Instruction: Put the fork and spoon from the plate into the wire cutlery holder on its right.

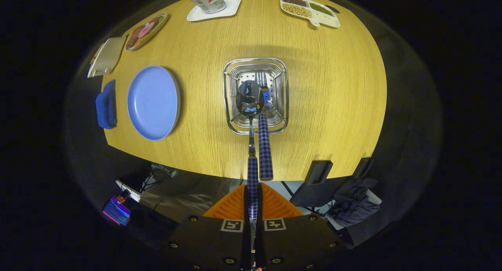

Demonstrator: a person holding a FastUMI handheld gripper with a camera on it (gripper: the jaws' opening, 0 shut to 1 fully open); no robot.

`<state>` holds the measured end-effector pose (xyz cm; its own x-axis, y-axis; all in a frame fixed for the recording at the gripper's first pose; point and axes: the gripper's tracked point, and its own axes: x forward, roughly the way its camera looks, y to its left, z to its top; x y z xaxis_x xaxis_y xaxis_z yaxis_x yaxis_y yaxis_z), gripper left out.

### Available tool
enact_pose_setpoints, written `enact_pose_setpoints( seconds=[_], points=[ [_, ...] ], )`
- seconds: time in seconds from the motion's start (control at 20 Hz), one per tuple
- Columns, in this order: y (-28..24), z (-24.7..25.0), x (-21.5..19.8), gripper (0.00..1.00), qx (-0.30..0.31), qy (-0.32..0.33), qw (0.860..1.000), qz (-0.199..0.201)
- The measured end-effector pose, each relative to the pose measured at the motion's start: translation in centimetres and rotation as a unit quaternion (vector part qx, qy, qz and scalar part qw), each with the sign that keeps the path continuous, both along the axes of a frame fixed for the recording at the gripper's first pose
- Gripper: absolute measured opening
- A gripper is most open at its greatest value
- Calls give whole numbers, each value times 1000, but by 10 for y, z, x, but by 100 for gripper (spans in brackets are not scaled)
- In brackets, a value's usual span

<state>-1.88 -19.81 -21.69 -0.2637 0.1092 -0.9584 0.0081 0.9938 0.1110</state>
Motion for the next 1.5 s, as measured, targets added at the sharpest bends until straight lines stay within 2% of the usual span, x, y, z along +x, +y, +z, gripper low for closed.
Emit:
enact_pose_setpoints(
  seconds=[0.2,0.45,0.65,0.95,1.2,1.35,1.5],
  points=[
    [-2,0,12,5,-19,51,998,21],
    [-10,4,14,5,-43,121,989,73],
    [-17,16,23,5,-63,146,981,112],
    [-23,23,29,5,-80,174,972,133],
    [-23,18,26,7,-70,124,981,129],
    [-17,30,16,7,-47,133,983,119],
    [-30,40,23,7,-79,143,979,126]
  ],
)
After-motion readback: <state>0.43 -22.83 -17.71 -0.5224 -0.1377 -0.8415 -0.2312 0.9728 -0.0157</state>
